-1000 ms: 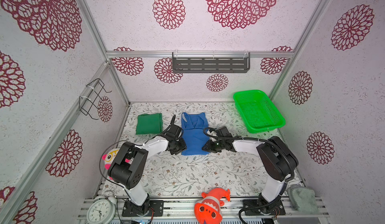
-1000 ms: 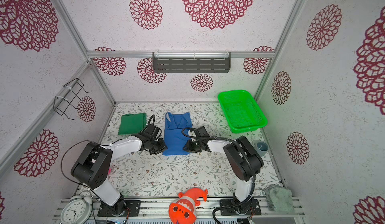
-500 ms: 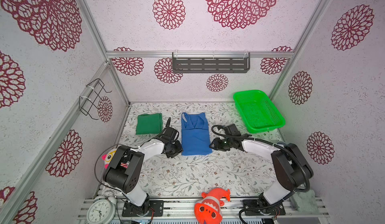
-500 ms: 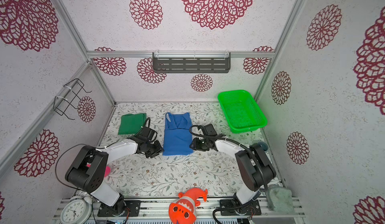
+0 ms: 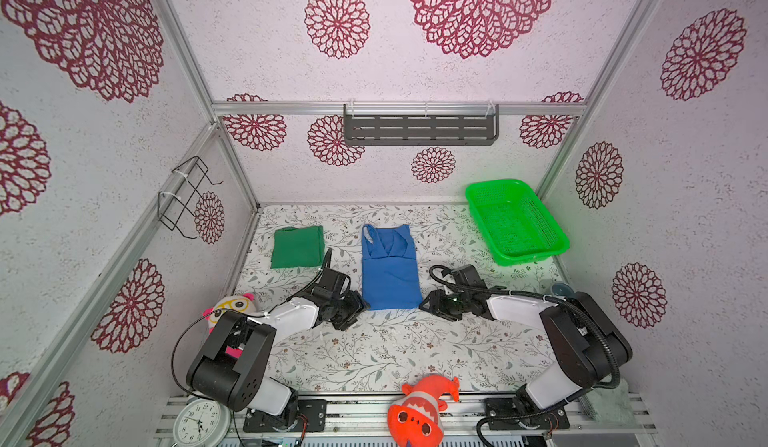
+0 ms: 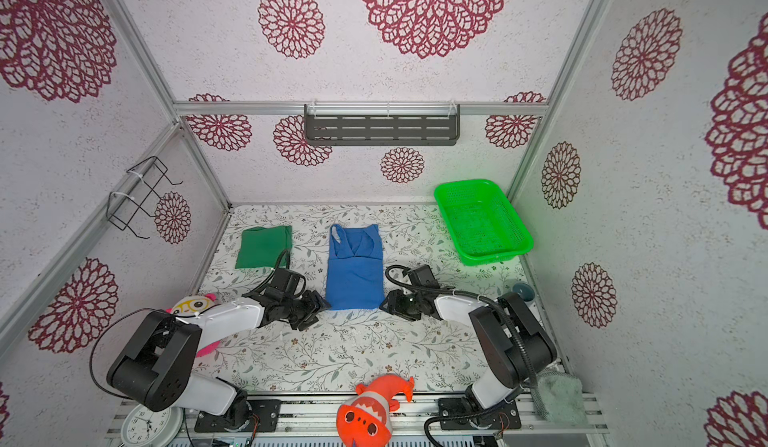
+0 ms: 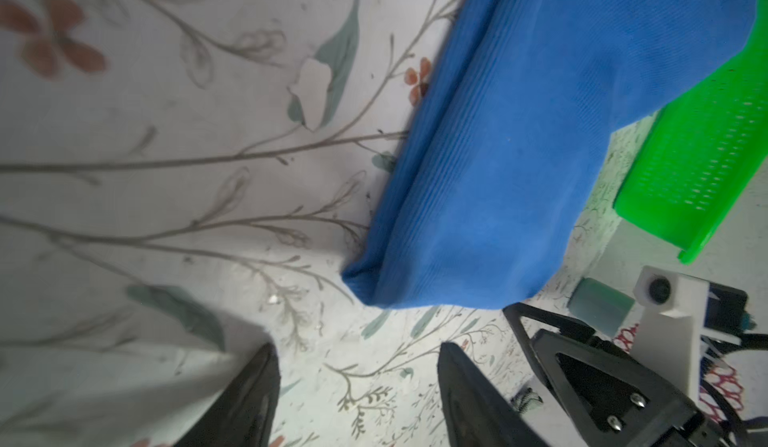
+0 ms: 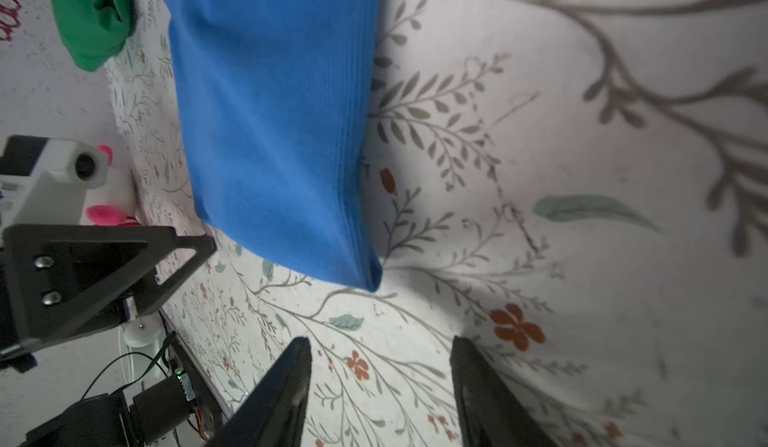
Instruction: Fold and stack the tank tops
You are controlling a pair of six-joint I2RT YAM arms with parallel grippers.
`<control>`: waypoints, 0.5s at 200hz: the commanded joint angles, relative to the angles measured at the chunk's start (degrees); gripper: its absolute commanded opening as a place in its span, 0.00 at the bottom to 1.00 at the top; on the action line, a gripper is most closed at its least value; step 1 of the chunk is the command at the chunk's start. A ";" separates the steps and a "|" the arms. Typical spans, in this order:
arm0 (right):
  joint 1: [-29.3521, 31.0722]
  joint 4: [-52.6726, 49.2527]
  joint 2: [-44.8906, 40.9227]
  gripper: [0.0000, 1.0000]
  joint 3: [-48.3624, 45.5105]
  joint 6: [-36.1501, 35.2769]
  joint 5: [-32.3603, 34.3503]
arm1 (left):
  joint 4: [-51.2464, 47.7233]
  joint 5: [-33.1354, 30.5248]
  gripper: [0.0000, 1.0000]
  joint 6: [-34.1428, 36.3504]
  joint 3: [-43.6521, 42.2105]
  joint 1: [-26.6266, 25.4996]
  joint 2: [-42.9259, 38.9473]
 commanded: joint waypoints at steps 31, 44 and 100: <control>3.26 11.70 3.92 0.57 -3.13 8.74 3.32 | 7.23 -3.51 0.62 -6.74 -3.30 -1.51 7.64; 3.40 13.07 4.69 0.57 -3.56 9.52 3.69 | 9.61 -3.89 0.60 -8.31 -4.59 -1.59 8.28; 3.60 14.56 6.77 0.51 -3.85 10.02 5.31 | 12.81 -5.37 0.49 -9.84 -6.79 -1.71 10.04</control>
